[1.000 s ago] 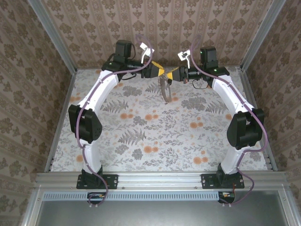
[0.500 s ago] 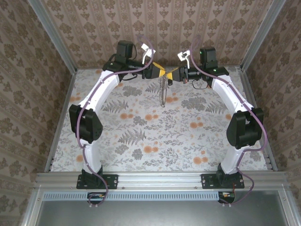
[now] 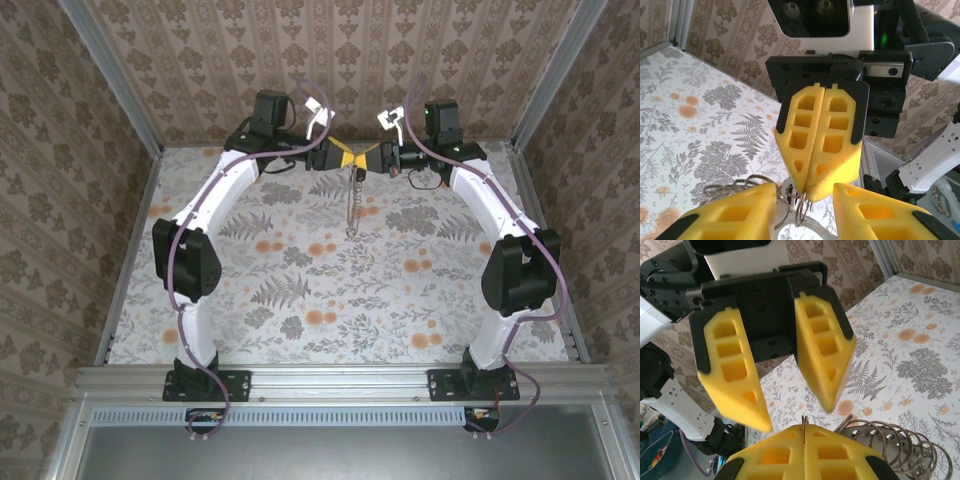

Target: Put the keys on the keyring

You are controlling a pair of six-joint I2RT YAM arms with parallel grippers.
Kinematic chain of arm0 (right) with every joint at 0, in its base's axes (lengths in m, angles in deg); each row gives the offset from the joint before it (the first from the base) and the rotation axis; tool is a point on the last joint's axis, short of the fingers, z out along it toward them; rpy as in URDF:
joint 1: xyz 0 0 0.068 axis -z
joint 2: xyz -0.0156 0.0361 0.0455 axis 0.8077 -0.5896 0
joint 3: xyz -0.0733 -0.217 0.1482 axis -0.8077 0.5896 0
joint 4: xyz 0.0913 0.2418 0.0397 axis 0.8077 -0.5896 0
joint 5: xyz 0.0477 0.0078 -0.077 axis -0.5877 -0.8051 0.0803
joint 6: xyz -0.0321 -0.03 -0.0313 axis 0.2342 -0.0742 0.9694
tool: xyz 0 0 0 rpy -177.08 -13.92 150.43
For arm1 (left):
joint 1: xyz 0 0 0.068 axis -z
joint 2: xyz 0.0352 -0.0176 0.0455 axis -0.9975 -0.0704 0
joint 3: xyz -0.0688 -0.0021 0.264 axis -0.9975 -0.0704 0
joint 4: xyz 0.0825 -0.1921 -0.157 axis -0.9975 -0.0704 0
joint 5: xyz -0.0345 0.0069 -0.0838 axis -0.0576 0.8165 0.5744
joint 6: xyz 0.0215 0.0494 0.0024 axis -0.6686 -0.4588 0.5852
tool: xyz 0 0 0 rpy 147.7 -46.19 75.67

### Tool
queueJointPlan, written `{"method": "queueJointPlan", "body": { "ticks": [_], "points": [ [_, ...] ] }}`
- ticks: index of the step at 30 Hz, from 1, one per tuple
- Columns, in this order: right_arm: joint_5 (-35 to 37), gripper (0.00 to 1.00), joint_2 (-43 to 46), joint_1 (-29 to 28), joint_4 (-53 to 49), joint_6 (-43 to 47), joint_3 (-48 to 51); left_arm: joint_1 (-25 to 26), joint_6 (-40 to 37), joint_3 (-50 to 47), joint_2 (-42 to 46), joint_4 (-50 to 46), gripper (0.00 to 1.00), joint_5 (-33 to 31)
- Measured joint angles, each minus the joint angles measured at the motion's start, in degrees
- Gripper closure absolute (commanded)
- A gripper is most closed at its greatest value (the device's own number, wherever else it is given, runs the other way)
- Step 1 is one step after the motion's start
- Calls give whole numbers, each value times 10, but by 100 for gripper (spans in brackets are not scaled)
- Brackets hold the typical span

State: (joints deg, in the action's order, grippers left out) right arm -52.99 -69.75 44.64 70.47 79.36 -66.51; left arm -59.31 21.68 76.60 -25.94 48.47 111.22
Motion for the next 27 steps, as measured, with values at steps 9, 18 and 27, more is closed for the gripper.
{"method": "queueJointPlan", "body": {
  "ticks": [9,18,27],
  "points": [
    [-1,100,0,3,0,0,0,9,-8,0,-2,-5,76,1],
    [-5,100,0,5,0,0,0,6,-14,0,-2,-6,91,0],
    [-14,100,0,6,0,0,0,5,-16,0,-2,-6,86,9]
  ]
}}
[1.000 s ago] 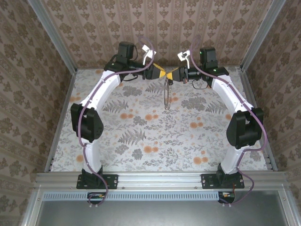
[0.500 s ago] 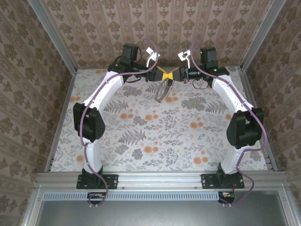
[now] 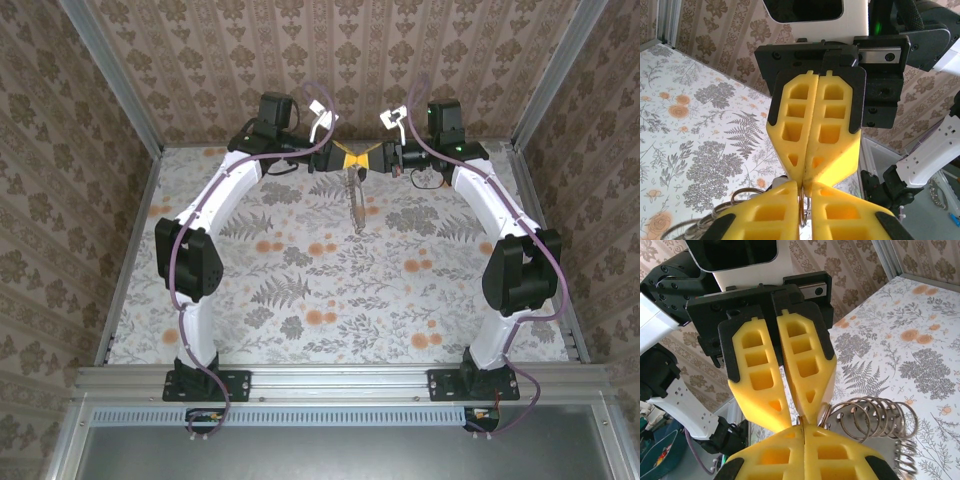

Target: Put the keys on the keyring

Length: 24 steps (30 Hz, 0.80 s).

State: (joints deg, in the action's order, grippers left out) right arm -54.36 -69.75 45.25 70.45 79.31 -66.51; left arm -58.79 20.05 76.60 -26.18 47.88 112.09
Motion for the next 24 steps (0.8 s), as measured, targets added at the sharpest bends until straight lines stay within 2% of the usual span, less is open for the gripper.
{"method": "queueJointPlan", "body": {
  "ticks": [10,16,17,22,24],
  "points": [
    [-2,100,0,0,0,0,0,-1,-20,0,0,-6,90,3],
    [-3,100,0,0,0,0,0,-2,-34,0,0,-12,98,5],
    [-4,100,0,0,0,0,0,-2,-37,0,0,-13,97,6],
    [-5,100,0,-1,-1,0,0,-2,-49,0,0,-20,80,9],
    [-4,100,0,-1,0,0,0,-2,-57,0,0,-33,79,14]
  ]
}}
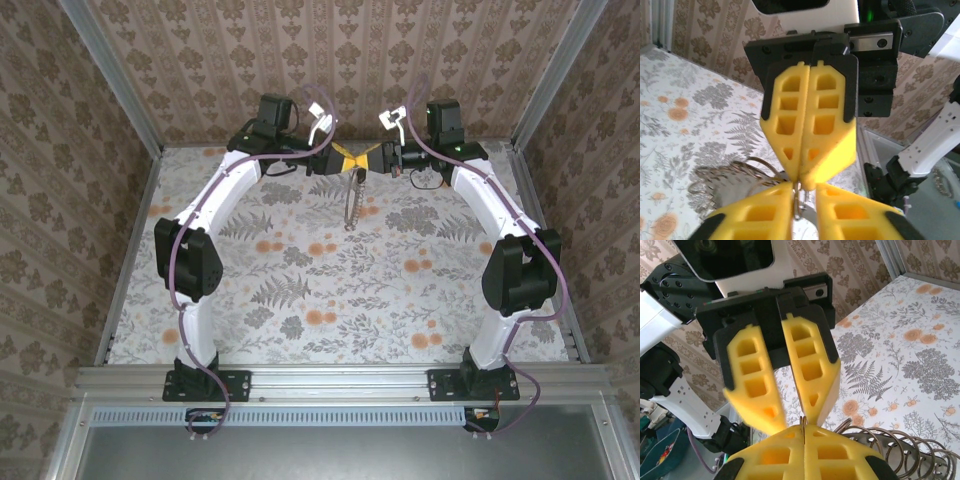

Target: Put the keys on the keyring

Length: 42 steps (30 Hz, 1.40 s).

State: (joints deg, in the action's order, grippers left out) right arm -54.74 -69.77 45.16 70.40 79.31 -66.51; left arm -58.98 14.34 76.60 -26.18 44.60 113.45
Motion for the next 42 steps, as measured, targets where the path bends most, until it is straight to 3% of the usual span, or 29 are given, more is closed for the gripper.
{"method": "queueJointPlan", "body": {
  "ticks": [3,19,20,23,25,42],
  "points": [
    [-2,100,-1,0,0,0,0,1,-10,0,0,-14,86,0],
    [-9,100,-1,1,0,0,0,0,8,0,-5,2,100,-1],
    [-9,99,-1,1,1,0,0,0,10,0,-5,5,100,0],
    [-8,75,-1,2,12,-8,0,0,24,-5,-5,27,100,2],
    [-8,68,-1,4,24,-16,2,2,35,-12,-5,46,100,4],
    [-17,60,34,37,223,-147,114,3,78,-23,-5,112,100,36]
  ]
}}
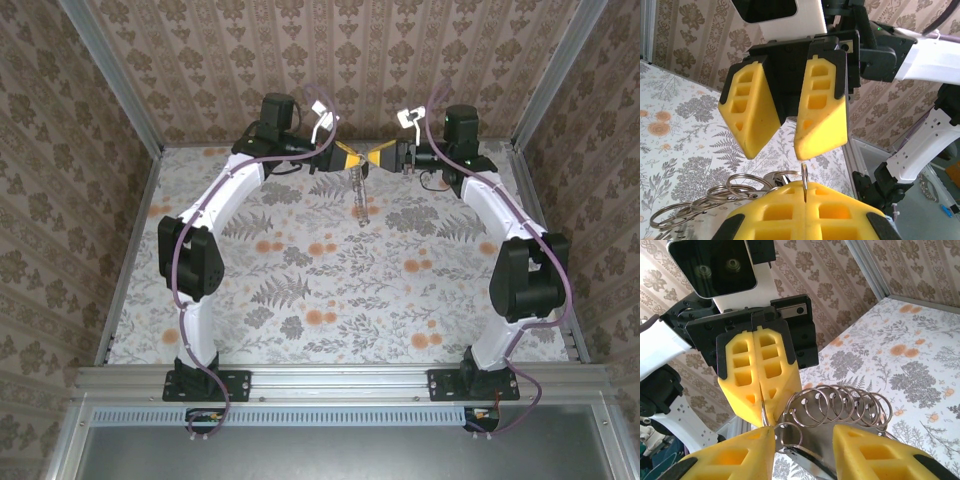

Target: Put the keys on the keyring

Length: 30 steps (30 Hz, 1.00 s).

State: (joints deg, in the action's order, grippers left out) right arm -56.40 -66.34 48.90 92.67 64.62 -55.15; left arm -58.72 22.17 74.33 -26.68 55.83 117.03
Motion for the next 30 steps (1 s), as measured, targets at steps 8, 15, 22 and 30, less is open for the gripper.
{"method": "queueJointPlan", "body": {
  "ticks": [8,15,22,30],
  "points": [
    [-22,54,1,0,79,-45,48,0,9,0,3,9,100,13],
    [-31,54,18,-2,112,-55,76,0,23,0,10,27,100,27],
    [-31,54,22,-13,125,-62,76,0,31,0,11,36,100,37],
    [-45,87,22,-18,124,-60,73,0,33,0,11,37,100,39]
  ]
}}
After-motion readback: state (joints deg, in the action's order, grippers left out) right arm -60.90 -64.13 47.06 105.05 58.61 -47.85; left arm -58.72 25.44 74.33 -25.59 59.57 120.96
